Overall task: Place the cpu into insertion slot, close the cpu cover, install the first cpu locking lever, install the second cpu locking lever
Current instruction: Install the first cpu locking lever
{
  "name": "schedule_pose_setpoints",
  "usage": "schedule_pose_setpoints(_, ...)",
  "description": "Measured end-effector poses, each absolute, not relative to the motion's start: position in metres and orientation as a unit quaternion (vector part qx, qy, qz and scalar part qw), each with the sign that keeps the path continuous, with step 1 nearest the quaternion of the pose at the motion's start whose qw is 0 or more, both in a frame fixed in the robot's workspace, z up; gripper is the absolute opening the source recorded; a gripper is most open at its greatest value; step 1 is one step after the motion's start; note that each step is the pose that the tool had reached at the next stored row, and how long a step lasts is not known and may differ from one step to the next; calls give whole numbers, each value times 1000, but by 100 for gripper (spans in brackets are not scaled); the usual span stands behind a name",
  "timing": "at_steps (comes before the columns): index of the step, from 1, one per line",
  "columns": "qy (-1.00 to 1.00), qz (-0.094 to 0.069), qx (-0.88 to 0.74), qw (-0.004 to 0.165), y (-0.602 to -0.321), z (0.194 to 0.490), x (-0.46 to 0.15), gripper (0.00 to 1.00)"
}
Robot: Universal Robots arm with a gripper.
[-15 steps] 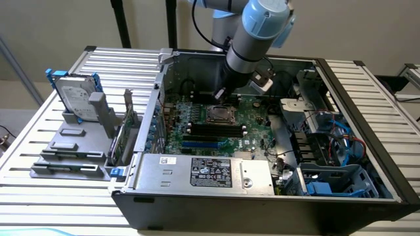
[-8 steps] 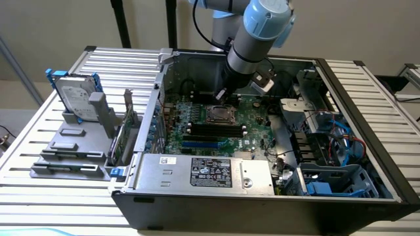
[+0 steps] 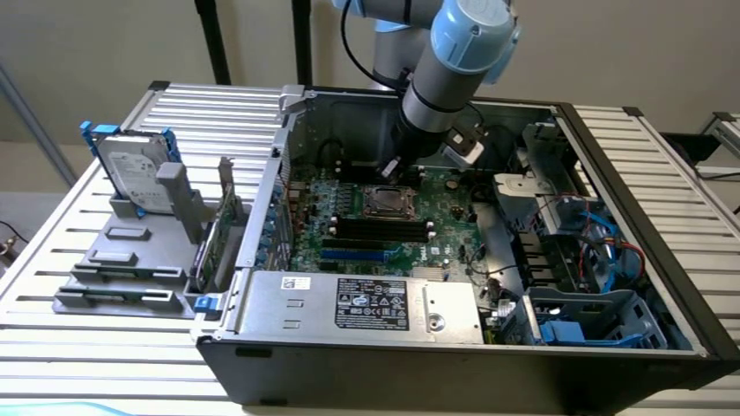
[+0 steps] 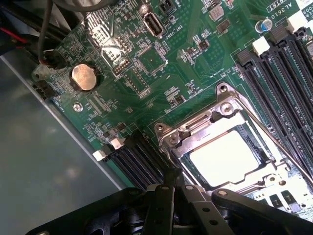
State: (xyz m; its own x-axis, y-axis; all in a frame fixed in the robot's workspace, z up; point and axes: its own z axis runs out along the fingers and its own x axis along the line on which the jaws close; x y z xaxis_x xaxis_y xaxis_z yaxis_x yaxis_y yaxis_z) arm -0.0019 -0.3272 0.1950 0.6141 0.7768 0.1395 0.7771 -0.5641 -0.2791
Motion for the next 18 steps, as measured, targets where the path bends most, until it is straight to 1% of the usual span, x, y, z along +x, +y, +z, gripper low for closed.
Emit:
schedule_pose_setpoints(8, -442, -1, -883, 160, -327, 193, 0, 11)
schedule_pose_setpoints(15, -448, -5, -877, 171, -328, 192, 0, 11)
schedule_pose_setpoints(18, -450, -6, -876, 173, -327, 193, 0, 11)
